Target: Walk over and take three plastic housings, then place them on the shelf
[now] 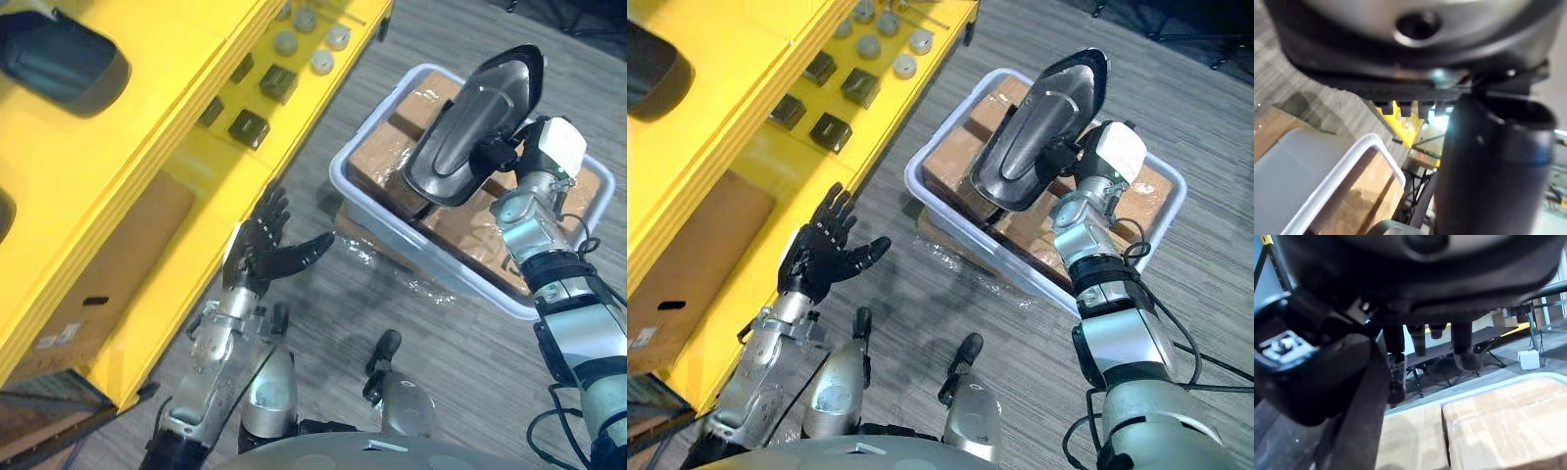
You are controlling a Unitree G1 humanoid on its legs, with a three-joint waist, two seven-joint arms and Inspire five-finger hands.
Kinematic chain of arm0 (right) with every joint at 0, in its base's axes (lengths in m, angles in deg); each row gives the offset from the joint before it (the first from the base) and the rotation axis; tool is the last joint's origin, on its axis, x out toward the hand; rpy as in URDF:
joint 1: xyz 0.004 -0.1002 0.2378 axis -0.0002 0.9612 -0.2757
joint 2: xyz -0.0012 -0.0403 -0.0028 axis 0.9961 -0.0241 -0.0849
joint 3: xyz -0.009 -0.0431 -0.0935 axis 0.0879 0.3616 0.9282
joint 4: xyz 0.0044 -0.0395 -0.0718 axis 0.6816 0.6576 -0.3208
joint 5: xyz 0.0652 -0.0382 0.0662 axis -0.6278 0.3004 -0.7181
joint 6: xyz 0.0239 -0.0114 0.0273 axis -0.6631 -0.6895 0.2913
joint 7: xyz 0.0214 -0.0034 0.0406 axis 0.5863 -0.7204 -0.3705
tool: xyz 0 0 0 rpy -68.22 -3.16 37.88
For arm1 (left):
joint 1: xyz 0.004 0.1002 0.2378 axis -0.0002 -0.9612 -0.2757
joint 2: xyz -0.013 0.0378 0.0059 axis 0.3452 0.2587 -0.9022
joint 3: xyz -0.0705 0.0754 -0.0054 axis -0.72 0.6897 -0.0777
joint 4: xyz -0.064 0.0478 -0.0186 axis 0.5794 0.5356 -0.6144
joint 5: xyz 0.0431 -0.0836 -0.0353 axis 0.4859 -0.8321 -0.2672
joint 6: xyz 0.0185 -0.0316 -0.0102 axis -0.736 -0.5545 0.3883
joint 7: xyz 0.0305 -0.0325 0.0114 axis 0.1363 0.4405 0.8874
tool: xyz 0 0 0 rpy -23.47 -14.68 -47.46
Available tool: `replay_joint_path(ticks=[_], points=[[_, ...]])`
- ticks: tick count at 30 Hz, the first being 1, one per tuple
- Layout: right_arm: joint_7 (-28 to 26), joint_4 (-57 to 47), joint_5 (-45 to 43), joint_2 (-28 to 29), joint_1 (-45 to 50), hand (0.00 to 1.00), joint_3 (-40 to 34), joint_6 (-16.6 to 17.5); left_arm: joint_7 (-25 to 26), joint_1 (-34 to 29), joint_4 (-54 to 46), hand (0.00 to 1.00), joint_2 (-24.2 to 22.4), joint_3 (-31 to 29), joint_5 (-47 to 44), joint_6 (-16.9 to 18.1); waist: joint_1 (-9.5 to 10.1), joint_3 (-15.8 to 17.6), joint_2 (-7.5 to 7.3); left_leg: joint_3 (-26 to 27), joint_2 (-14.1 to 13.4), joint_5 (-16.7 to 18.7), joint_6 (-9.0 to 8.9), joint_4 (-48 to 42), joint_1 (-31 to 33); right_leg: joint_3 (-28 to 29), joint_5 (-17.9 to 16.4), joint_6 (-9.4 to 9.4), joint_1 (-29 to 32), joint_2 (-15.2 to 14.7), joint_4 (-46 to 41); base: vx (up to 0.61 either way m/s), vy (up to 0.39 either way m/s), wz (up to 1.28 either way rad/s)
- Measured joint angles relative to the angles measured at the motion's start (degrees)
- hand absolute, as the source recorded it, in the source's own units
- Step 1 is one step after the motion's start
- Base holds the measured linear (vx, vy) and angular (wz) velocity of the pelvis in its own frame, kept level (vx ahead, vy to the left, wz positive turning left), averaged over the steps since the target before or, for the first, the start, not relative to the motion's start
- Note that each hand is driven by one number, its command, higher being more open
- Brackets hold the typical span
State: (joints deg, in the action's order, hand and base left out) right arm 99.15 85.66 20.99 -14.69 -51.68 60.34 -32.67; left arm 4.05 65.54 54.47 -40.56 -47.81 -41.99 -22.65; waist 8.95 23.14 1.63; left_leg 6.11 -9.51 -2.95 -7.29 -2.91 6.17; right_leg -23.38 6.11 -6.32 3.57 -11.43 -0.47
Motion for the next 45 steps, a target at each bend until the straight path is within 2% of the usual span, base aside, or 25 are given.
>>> replay_joint_path(ticks=[4,6,10,11,14,16,19,22,27,33,42,43,45], points=[[0.0,-1.2,4.1,0.3,0.1,0.0,-0.1,2.6,-1.5,9.5,2.0,1.0,2.0,-0.1,-0.2,-1.6,-1.35,-0.9,0.0,1.4,0.0,0.0,0.0,0.2,-0.9,1.4,1.5,0.01,-0.5,0.4,2.0,-0.01,-0.001,-0.18],[0.1,-1.6,6.4,0.6,0.1,0.0,-0.1,5.6,-3.6,14.9,5.1,1.0,2.7,0.0,-1.3,-4.3,-2.23,-1.7,-0.06,2.1,-0.1,0.0,0.0,0.2,-0.9,2.1,2.4,0.19,-0.5,0.6,3.2,-0.03,-0.005,-0.18],[0.1,-3.8,9.2,2.7,0.1,0.0,-0.3,8.2,-6.9,18.8,10.7,1.0,2.7,0.2,-5.7,-8.7,-3.78,-2.3,-0.12,3.9,-0.1,0.1,-0.12,0.2,-1.9,3.8,3.0,0.39,-0.5,1.0,3.7,-0.04,-0.005,-0.26],[0.0,-5.1,11.0,3.2,0.1,0.0,-0.3,9.9,-7.9,20.7,13.3,1.0,2.5,0.7,-9.2,-11.5,-4.52,-2.4,-0.14,4.5,-0.3,0.1,-0.17,0.2,-2.2,4.4,3.2,0.62,-0.4,1.3,3.7,-0.05,-0.01,-0.2],[-0.1,-6.1,13.1,3.8,0.1,0.0,-0.3,11.8,-8.3,22.9,16.5,1.0,2.5,1.3,-12.9,-13.9,-4.74,-2.9,-0.43,5.2,-0.6,0.2,-0.28,0.2,-2.4,5.2,3.4,0.84,0.1,1.6,3.8,-0.04,-0.019,-0.21],[-0.4,-6.2,15.0,5.0,0.2,0.0,-0.3,13.3,-8.2,25.6,19.8,1.0,2.5,1.8,-16.9,-15.6,-5.58,-3.4,-1.09,5.7,-1.0,0.1,-0.48,0.2,-2.6,5.6,3.6,1.12,0.1,2.1,3.8,-0.02,-0.02,-0.11],[-0.9,-7.1,15.8,5.8,0.5,0.0,-0.2,14.2,-8.0,28.1,21.8,1.0,2.5,1.8,-19.7,-16.3,-6.11,-3.8,-1.66,6.0,-1.1,0.1,-0.55,0.2,-2.7,6.2,3.8,1.13,0.3,2.2,3.8,-0.02,-0.001,-0.07],[-1.6,-8.3,17.3,6.7,0.7,0.0,-0.2,15.4,-8.1,30.8,23.5,1.0,2.3,1.7,-26.2,-16.4,-6.33,-4.1,-1.97,6.7,-1.0,0.1,-0.55,0.1,-2.8,6.9,4.7,1.15,0.3,2.2,4.8,-0.01,0.007,-0.1],[-2.8,-8.3,17.6,7.8,0.9,0.0,2.1,16.8,-8.2,32.8,25.1,1.0,0.6,1.6,-32.7,-16.4,-6.55,-4.6,-2.02,6.8,-1.0,0.1,-0.55,0.0,-2.8,7.0,4.9,1.15,0.2,2.3,4.8,0.0,0.001,-0.01],[-3.0,-8.3,19.6,9.5,1.0,0.0,4.4,18.8,-6.9,33.6,27.4,1.0,0.0,1.6,-32.7,-16.4,-7.22,-5.1,-2.12,6.7,-1.0,0.1,-0.57,0.0,-3.5,7.0,4.9,1.15,-0.5,2.2,4.9,0.0,0.0,0.0],[-3.0,-8.3,19.6,12.4,3.3,0.0,4.9,19.2,-3.2,33.7,28.1,1.0,-0.9,1.7,-31.6,-16.4,-7.28,-5.9,-2.37,6.7,-1.0,0.1,-0.59,0.0,-3.7,7.0,4.9,1.19,-0.7,2.3,4.9,0.0,0.0,0.0],[-3.0,-8.3,19.6,12.7,3.3,0.0,5.1,19.5,-2.5,33.8,28.1,0.0,-0.9,1.7,-31.4,-16.4,-7.37,-6.0,-2.46,6.7,-1.0,0.1,-0.59,0.0,-3.7,7.0,4.9,1.21,-0.7,2.3,4.9,0.0,0.0,0.0],[-3.0,-8.4,19.6,13.2,3.3,0.0,5.3,19.6,-1.9,33.8,28.3,0.0,-0.9,1.7,-31.2,-16.4,-7.4,-6.1,-2.56,6.7,-1.0,0.1,-0.59,-0.1,-3.8,7.1,5.0,1.25,-0.7,2.3,4.9,0.0,0.0,0.0]])
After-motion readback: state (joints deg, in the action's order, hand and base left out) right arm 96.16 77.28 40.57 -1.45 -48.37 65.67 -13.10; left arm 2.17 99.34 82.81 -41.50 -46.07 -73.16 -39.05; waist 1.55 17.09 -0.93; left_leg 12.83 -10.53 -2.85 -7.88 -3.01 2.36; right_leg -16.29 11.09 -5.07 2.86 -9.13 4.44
